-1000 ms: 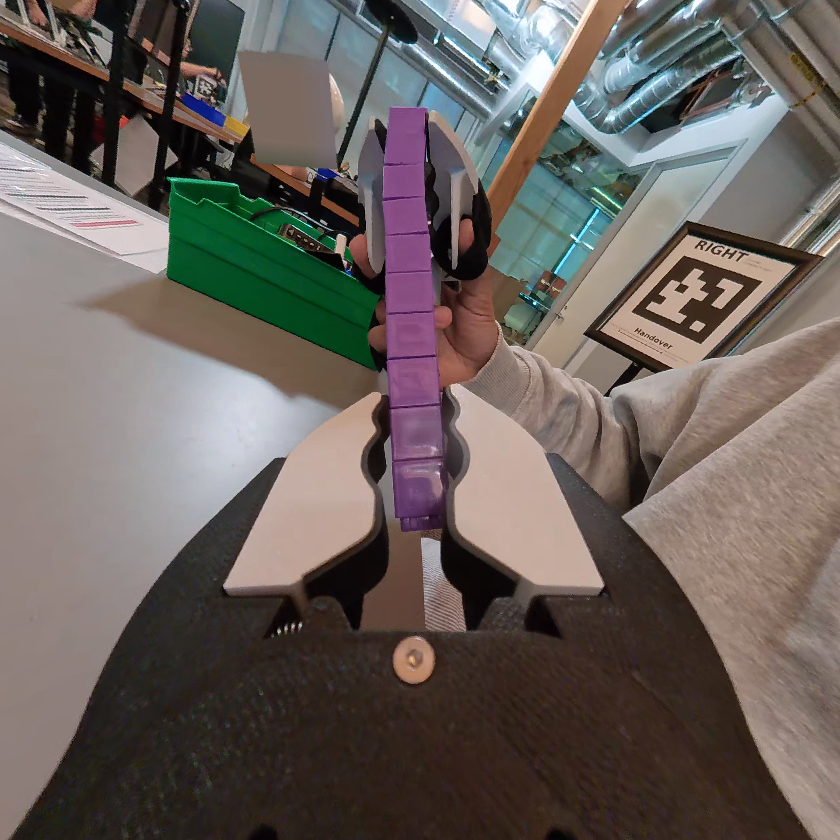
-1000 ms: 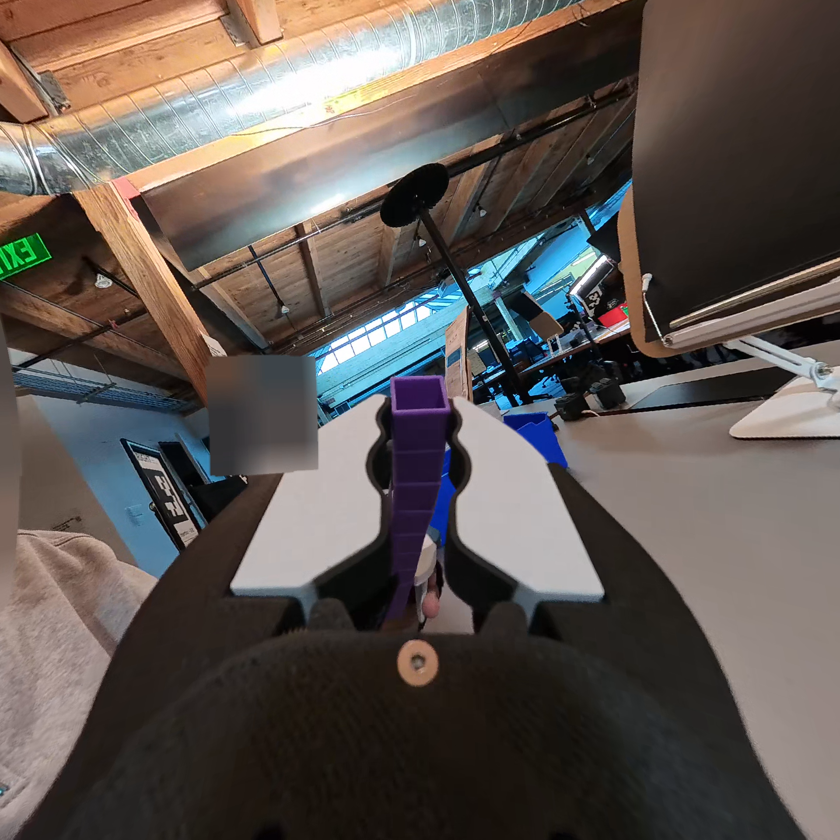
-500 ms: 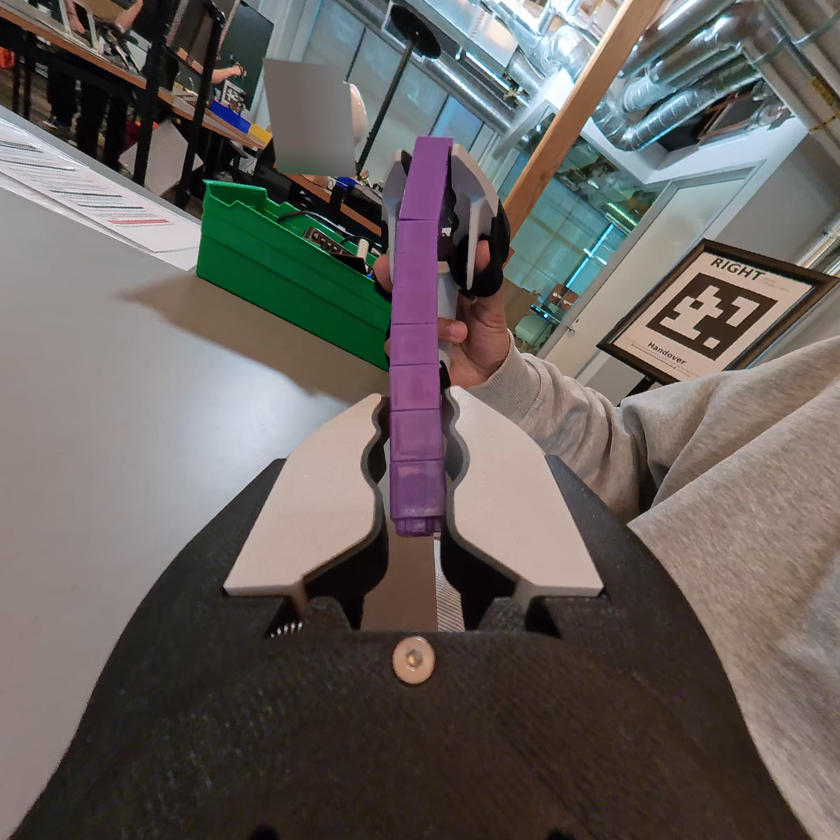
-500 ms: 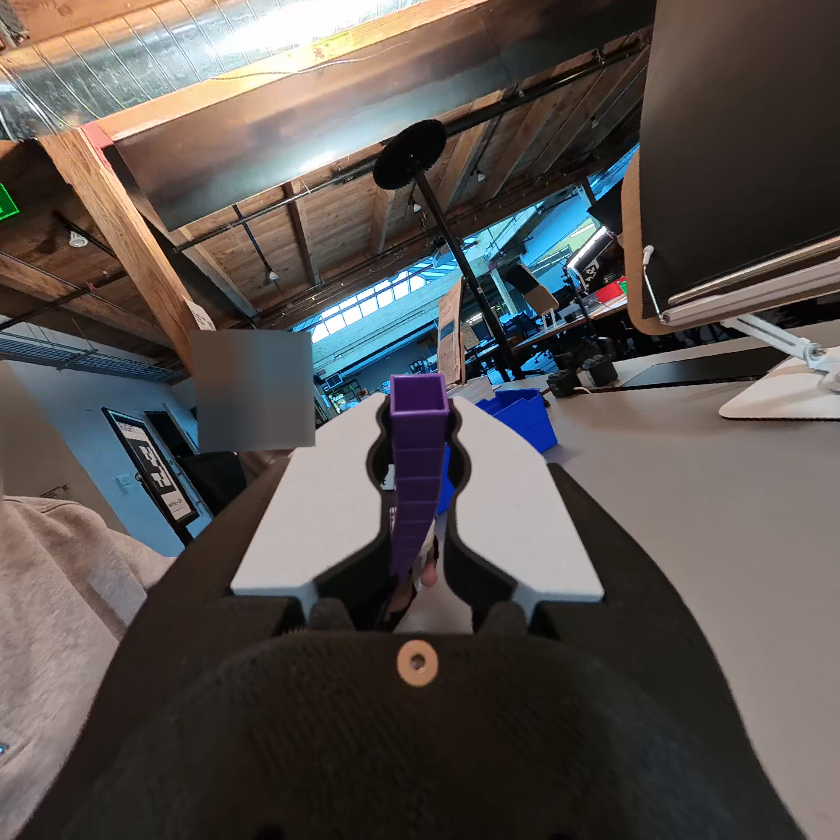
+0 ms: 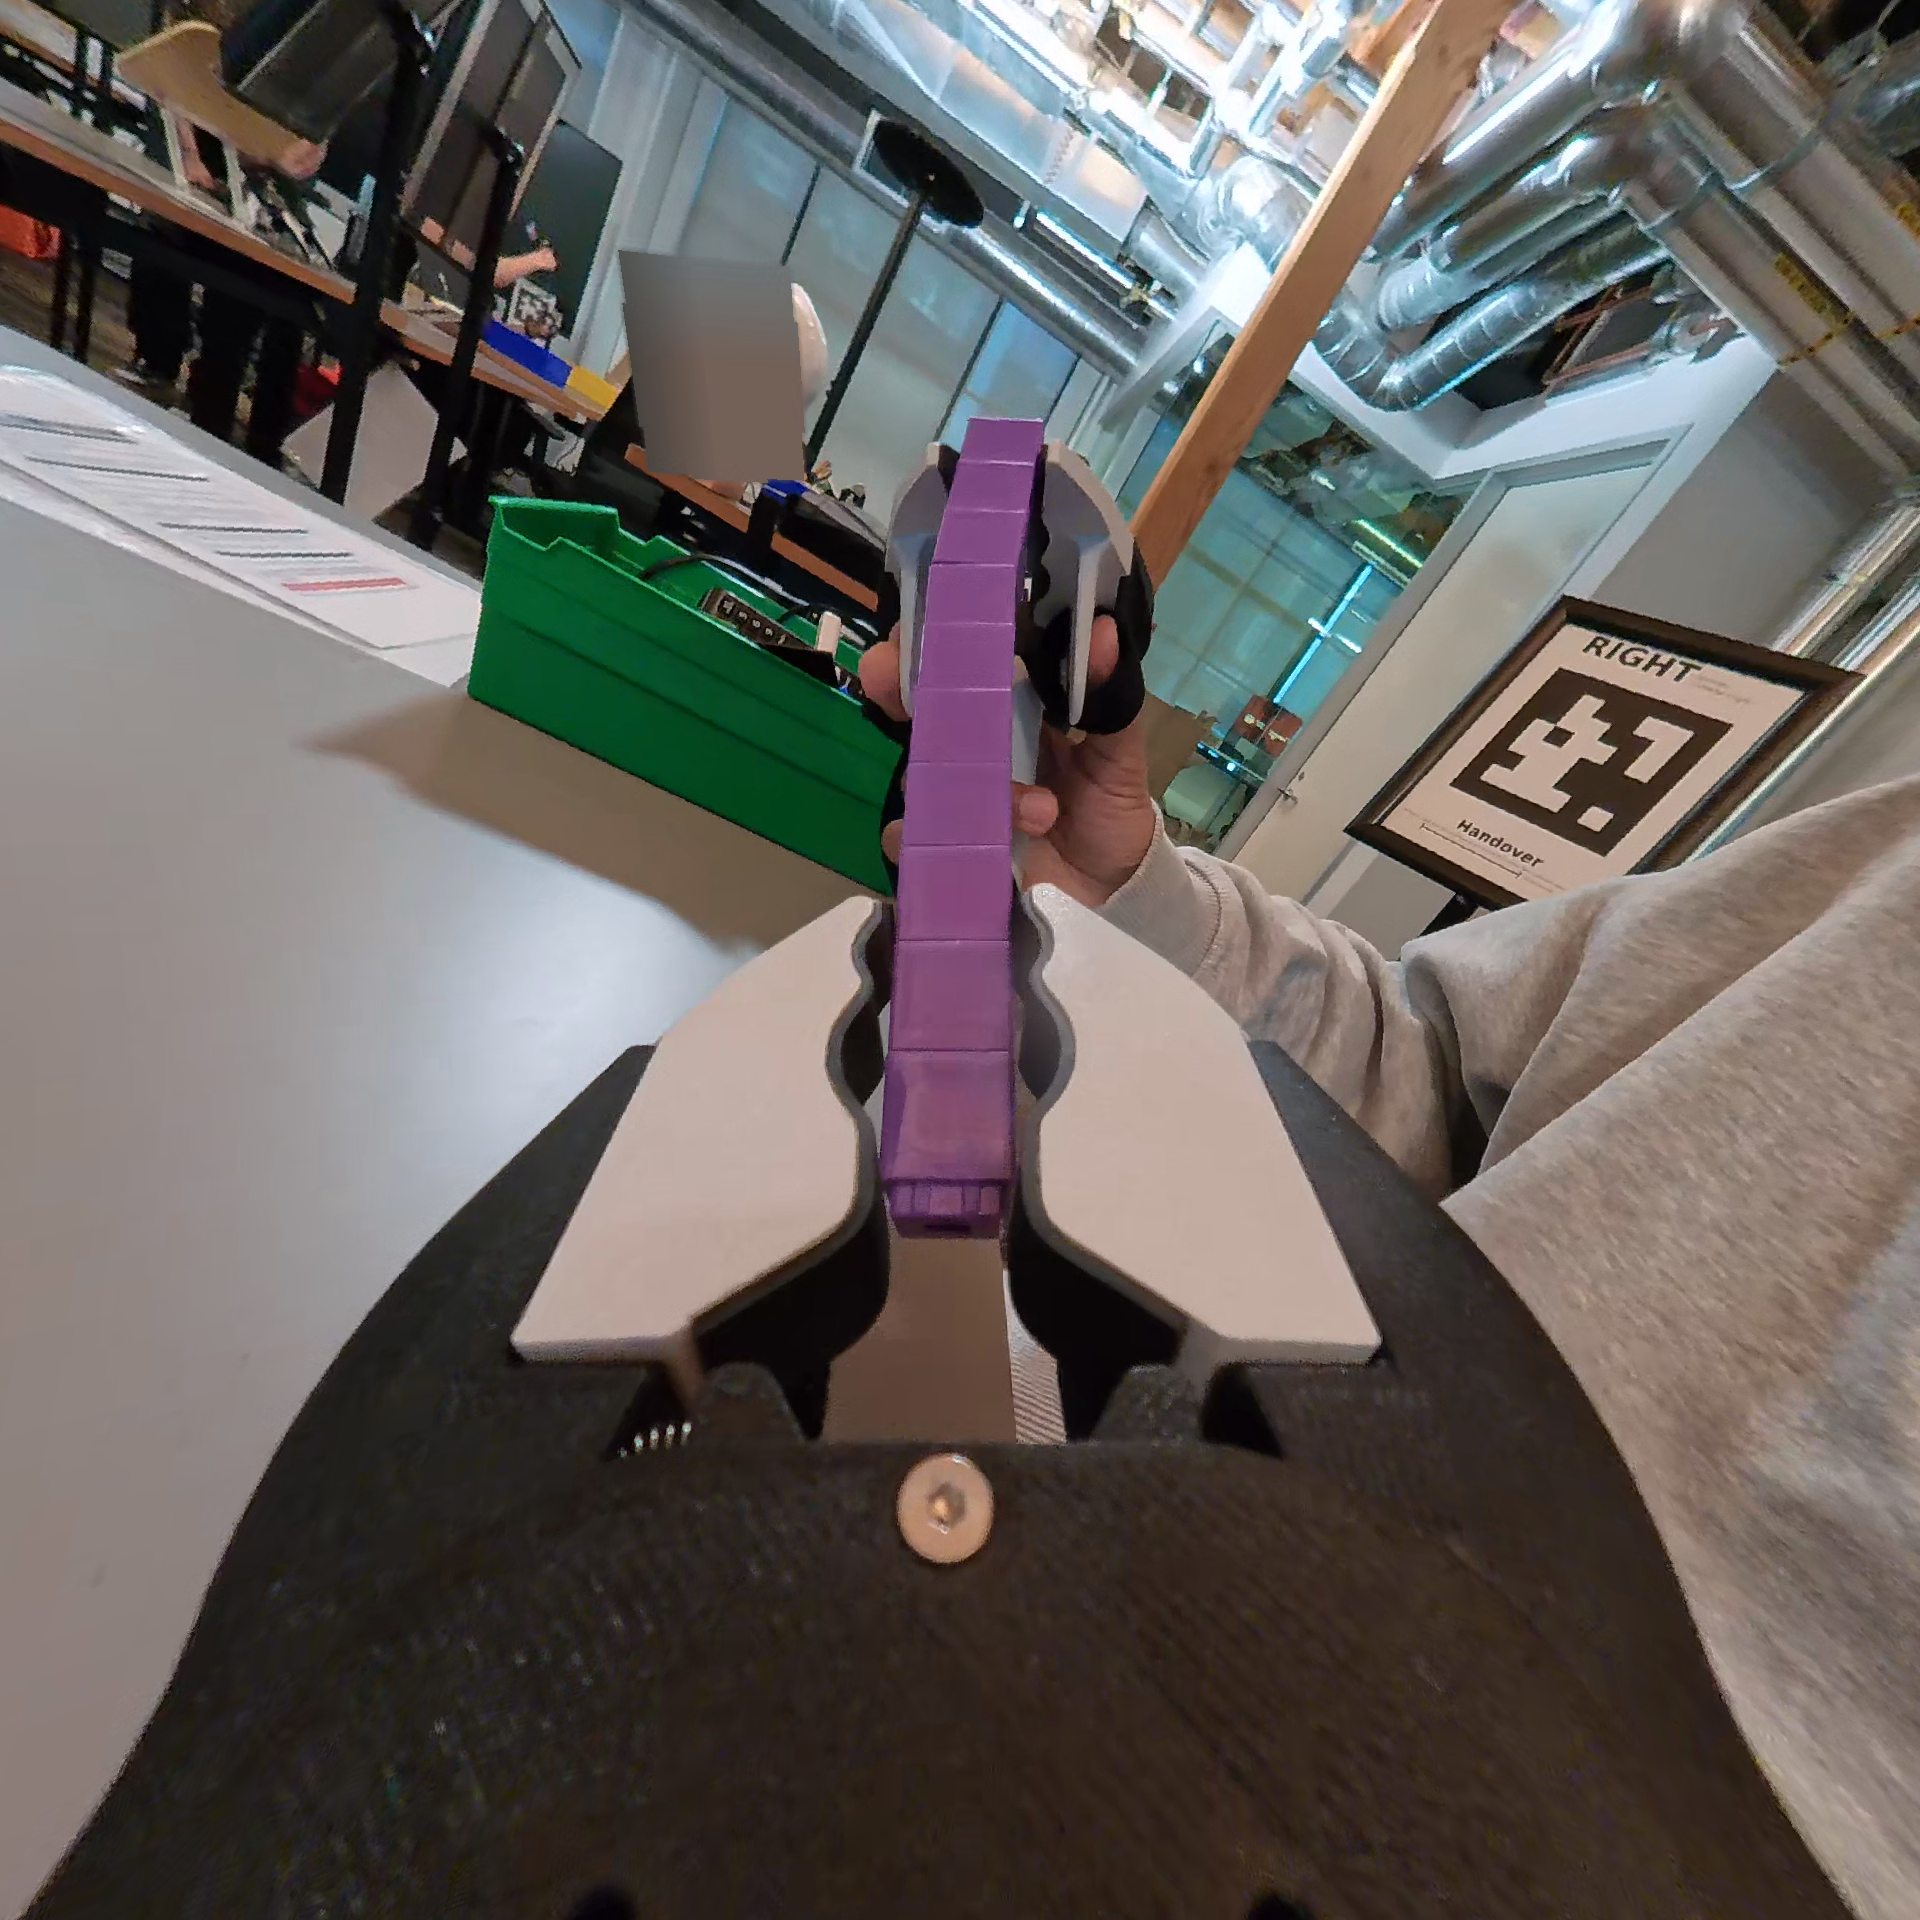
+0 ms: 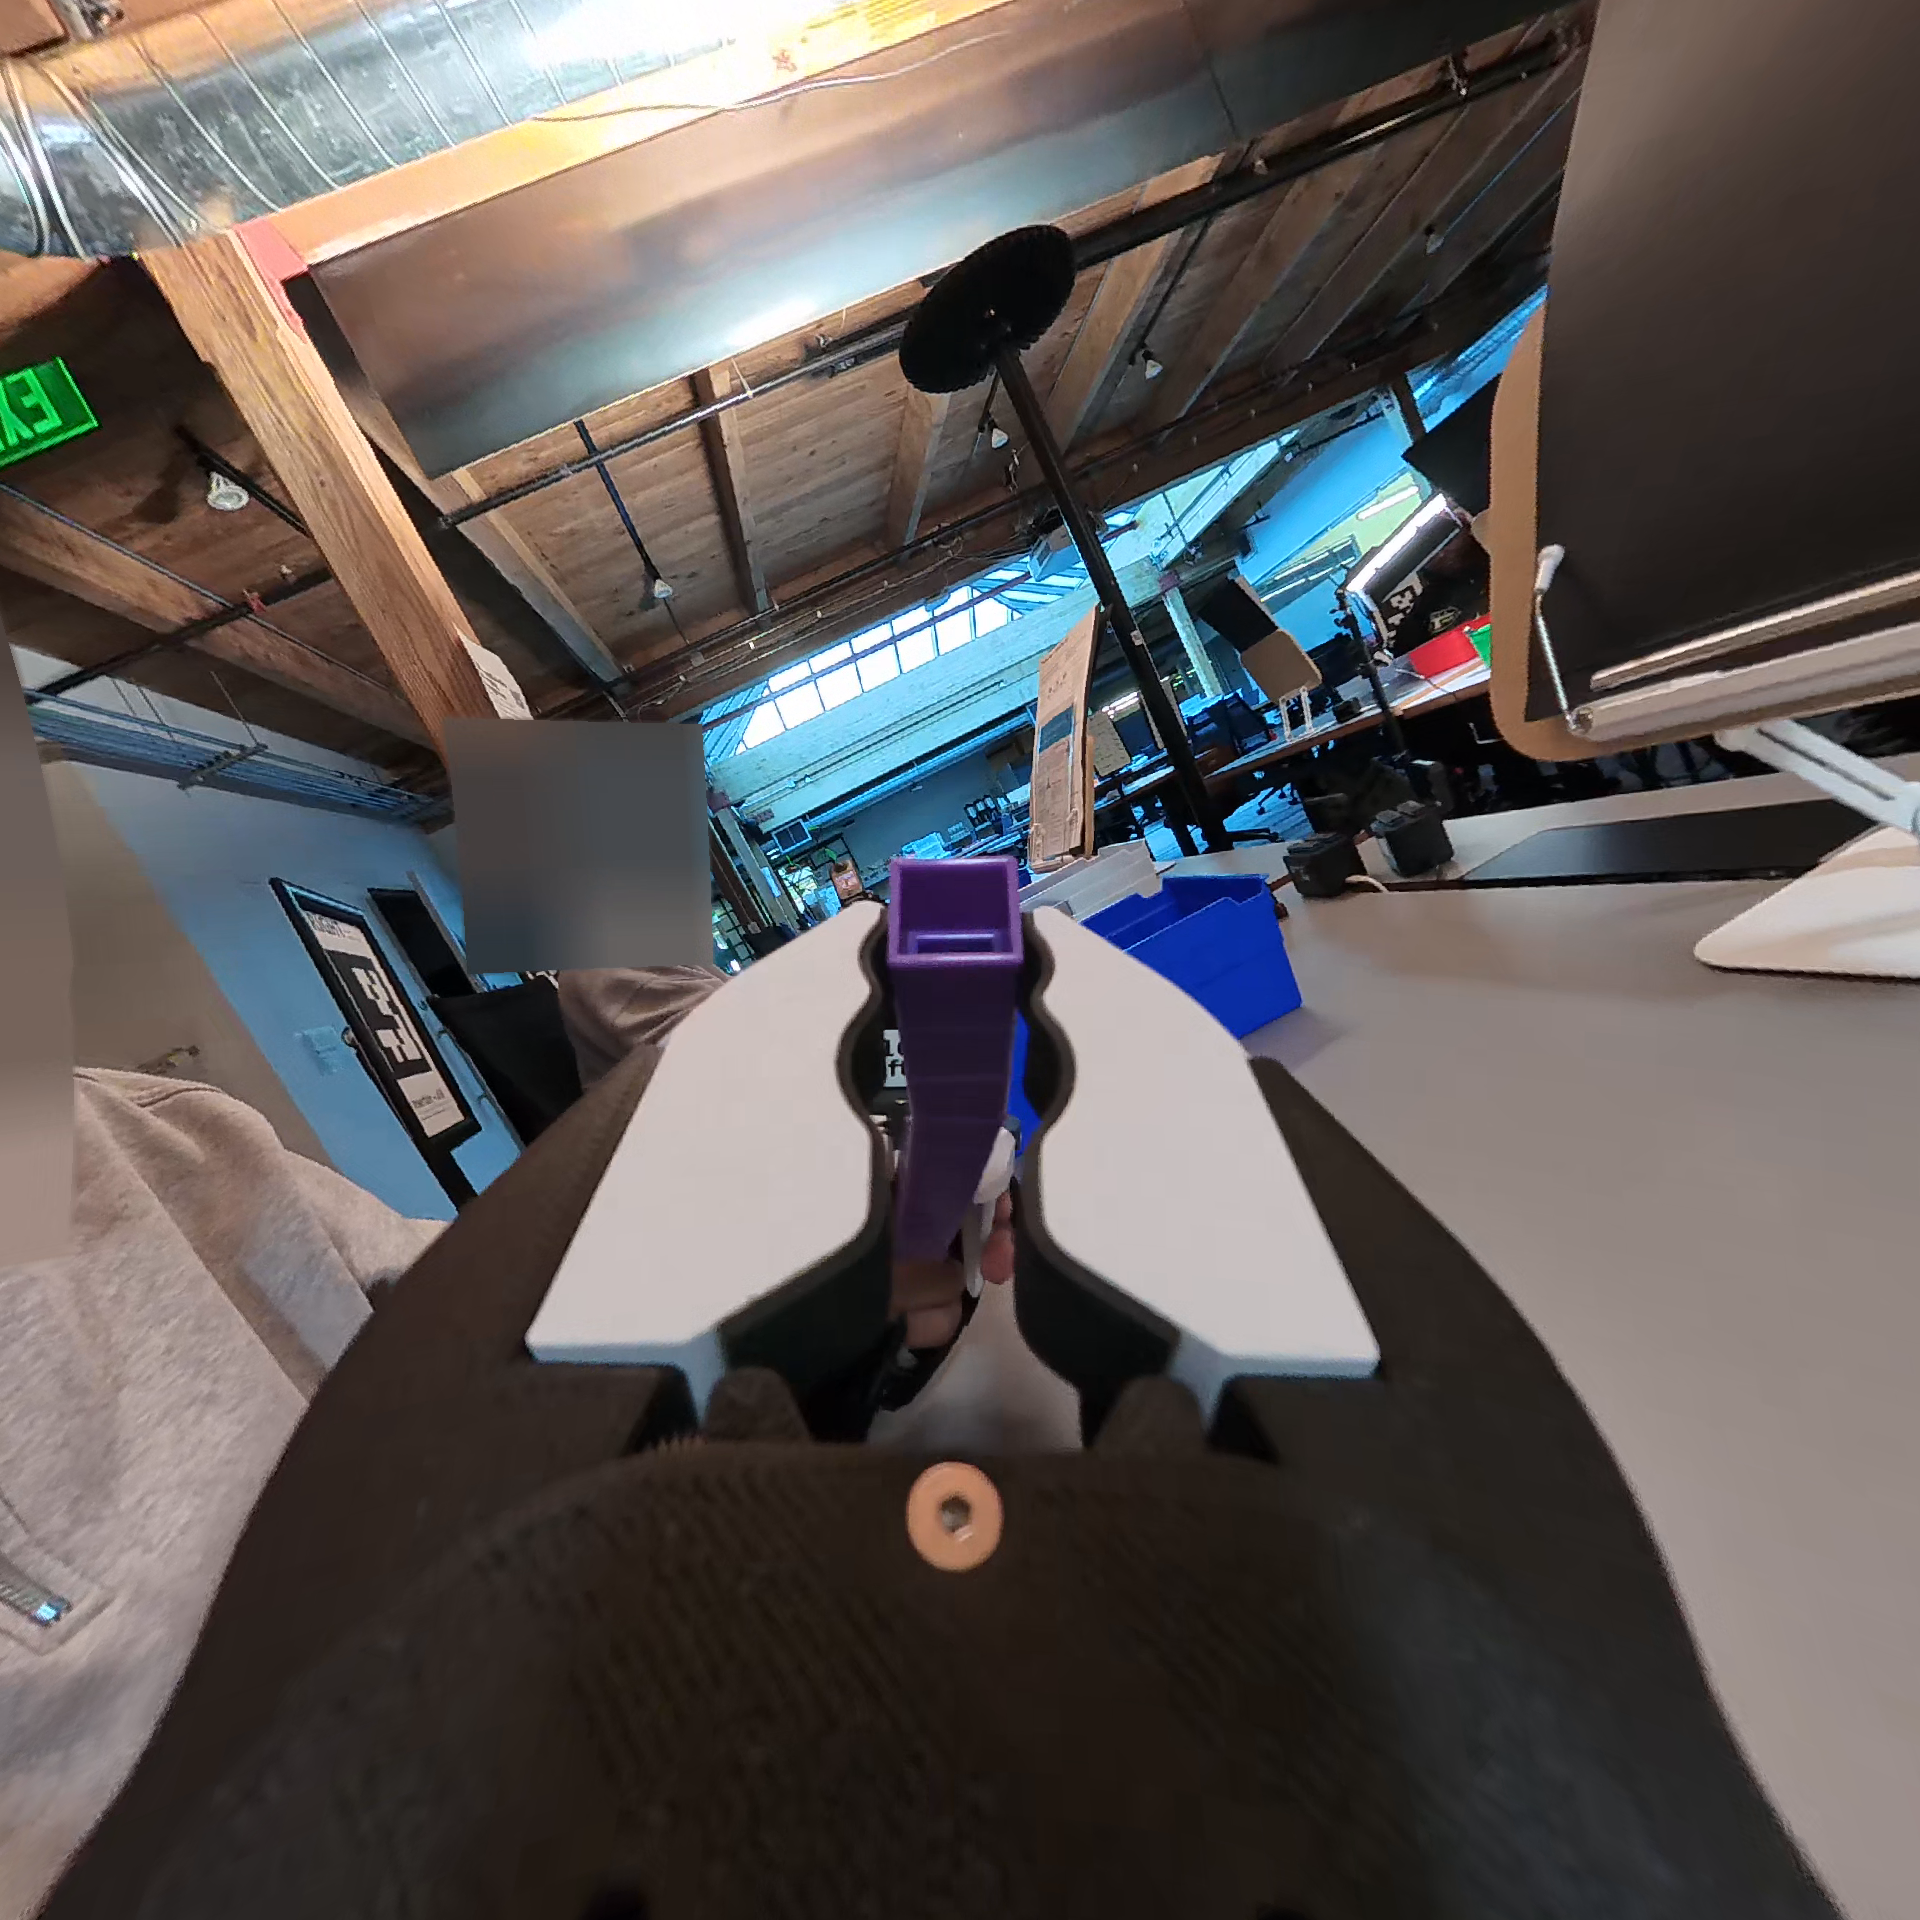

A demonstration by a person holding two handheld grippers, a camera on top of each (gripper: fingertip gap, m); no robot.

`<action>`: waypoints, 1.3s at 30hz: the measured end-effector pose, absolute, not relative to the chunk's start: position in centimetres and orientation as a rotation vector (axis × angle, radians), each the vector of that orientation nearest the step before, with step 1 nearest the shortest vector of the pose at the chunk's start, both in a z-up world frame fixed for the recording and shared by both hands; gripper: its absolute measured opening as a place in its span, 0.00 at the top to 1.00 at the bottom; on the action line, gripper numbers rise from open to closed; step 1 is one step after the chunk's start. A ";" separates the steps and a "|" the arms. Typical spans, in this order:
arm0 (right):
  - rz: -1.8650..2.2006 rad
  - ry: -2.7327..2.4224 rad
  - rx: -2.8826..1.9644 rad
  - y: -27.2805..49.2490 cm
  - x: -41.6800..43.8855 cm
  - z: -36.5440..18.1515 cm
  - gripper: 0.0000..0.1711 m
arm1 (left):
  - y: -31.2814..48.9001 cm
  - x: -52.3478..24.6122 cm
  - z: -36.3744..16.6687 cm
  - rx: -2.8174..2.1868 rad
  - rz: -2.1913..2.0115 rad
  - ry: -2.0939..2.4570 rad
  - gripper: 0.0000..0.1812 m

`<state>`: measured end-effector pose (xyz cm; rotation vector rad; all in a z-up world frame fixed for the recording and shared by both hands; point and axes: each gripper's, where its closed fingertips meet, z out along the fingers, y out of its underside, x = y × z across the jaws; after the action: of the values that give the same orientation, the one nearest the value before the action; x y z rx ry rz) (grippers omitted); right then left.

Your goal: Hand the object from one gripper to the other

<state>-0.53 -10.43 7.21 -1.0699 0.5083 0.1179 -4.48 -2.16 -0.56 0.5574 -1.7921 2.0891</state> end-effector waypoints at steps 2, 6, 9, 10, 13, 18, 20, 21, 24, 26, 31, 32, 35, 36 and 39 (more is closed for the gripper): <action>0.096 0.515 -1.054 -10.7 -0.3 7.4 0.81 | -2.0 -4.5 -0.3 0.551 2.104 -1.769 0.88; 0.138 0.517 -1.025 -11.2 -0.4 7.6 0.85 | -1.8 -4.5 0.0 0.540 2.125 -1.771 0.88; 0.165 0.505 -1.064 -10.6 -0.7 7.1 0.94 | -1.9 -4.5 -0.1 0.541 2.124 -1.780 0.88; 0.165 0.502 -1.067 -10.5 -0.8 7.0 0.94 | -1.9 -4.5 -0.1 0.544 2.125 -1.776 0.88; 0.164 0.502 -1.078 -10.2 -0.8 6.8 0.94 | -1.9 -4.5 -0.3 0.545 2.114 -1.788 0.88; 0.173 0.499 -1.054 -10.3 -0.9 6.9 0.99 | -2.9 -5.3 -1.7 0.498 2.034 -1.873 0.88; 0.181 0.492 -1.054 -10.3 -1.0 7.0 1.00 | -3.2 -5.5 -2.1 0.491 2.012 -1.885 0.88; 0.181 0.486 -1.052 -10.3 -1.1 7.1 1.00 | -3.3 -5.6 -2.3 0.490 2.002 -1.894 0.88; 0.173 0.468 -1.059 -10.1 -1.4 7.3 1.00 | -3.8 -6.0 -3.6 0.477 1.937 -1.973 0.88; 0.162 0.454 -1.086 -9.7 -1.7 7.2 1.00 | -4.3 -6.3 -4.6 0.464 1.893 -2.052 0.88; 0.151 0.392 -1.224 -7.4 -3.2 6.6 1.00 | -5.5 -7.5 -5.8 0.414 1.823 -2.150 0.89; 0.156 0.386 -1.240 -7.0 -3.4 6.5 1.00 | -5.7 -7.7 -6.0 0.408 1.812 -2.169 0.89; 0.141 0.401 -1.283 -6.2 -3.5 6.0 1.00 | -6.4 -8.1 -6.4 0.391 1.788 -2.212 0.86; 0.129 0.408 -1.289 -6.1 -3.4 5.8 1.00 | -6.6 -8.3 -6.3 0.390 1.788 -2.213 0.83; 0.098 0.452 -1.304 -6.0 -2.7 5.2 1.00 | -7.4 -8.8 -6.2 0.411 1.773 -2.198 0.81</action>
<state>-2.73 -5.99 5.18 -1.3037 0.4516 0.0981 -8.82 -7.42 -6.19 0.4107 -2.1978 1.7728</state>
